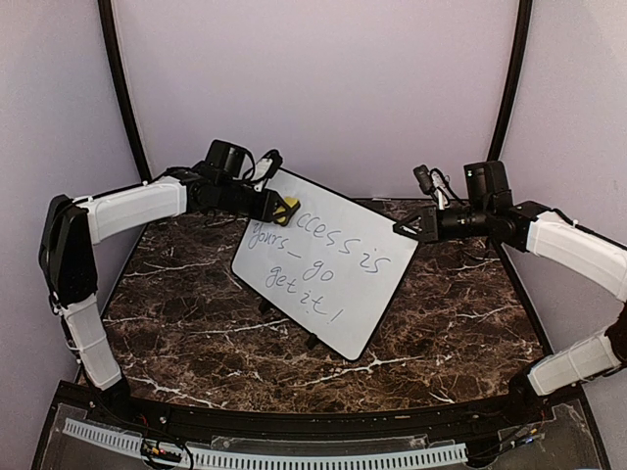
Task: Erase the whiteboard
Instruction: Erase the center of the whiteboard.
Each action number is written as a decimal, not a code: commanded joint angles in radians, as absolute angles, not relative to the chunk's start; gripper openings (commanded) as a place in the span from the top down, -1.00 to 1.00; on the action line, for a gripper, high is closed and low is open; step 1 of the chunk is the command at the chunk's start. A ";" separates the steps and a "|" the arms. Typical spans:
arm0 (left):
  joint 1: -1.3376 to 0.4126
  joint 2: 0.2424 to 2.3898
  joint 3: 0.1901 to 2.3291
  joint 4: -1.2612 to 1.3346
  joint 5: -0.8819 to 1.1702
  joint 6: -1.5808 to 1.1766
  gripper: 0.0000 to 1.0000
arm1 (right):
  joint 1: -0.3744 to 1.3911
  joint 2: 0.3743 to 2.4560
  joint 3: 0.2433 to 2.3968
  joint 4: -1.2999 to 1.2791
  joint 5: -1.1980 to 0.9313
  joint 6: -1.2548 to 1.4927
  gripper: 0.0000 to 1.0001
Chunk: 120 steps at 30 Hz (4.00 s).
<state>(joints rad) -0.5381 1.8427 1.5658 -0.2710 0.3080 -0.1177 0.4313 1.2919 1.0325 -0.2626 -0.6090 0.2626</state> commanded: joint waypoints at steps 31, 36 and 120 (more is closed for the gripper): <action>-0.586 1.789 1.427 -0.280 0.346 -0.129 0.76 | 0.474 1.282 1.044 -0.201 -0.670 0.122 1.00; -0.589 1.752 1.337 -0.267 0.355 -0.144 0.76 | 0.473 1.285 1.046 -0.201 -0.672 0.123 1.00; -0.622 1.843 1.471 -0.263 0.368 -0.166 0.76 | 0.477 1.292 1.048 -0.204 -0.669 0.124 1.00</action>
<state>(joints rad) -0.6109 1.8519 1.5650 -0.2707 0.3668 -0.1455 0.4335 1.2953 1.0325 -0.2695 -0.6006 0.2619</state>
